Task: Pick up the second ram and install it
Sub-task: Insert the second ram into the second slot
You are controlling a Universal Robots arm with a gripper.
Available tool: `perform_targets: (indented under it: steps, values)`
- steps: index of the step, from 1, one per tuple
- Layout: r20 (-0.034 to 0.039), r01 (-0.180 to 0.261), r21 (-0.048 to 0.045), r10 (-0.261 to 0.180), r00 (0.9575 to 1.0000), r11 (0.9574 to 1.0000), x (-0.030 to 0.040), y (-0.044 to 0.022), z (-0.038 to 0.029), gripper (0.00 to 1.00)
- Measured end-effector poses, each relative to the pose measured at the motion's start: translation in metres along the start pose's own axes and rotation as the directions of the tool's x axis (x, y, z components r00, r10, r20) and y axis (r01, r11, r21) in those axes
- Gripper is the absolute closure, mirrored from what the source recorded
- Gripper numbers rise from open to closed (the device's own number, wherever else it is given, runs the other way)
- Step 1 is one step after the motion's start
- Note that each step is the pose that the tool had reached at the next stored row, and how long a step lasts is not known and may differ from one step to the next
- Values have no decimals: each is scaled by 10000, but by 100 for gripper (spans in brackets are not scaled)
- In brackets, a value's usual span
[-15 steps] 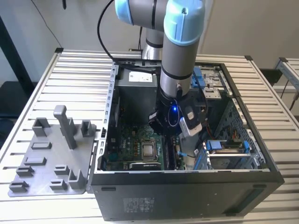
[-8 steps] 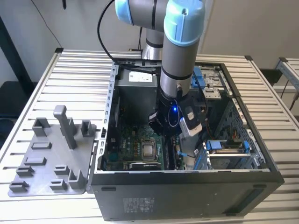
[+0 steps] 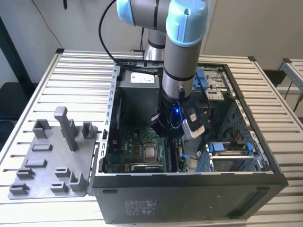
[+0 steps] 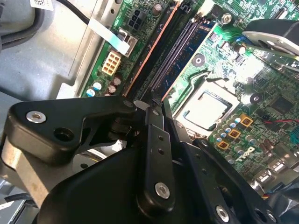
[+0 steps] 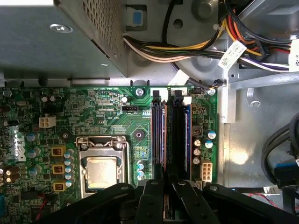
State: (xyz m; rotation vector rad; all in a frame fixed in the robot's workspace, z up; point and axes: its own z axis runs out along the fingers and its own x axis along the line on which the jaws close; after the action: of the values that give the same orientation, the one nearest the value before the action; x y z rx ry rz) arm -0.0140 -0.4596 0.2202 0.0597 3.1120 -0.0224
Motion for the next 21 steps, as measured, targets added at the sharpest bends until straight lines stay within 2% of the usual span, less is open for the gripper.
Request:
perform_targets:
  steps: [21]
  values:
    - [0,114,-1,-114,9999,9999,-28,4,32,86]
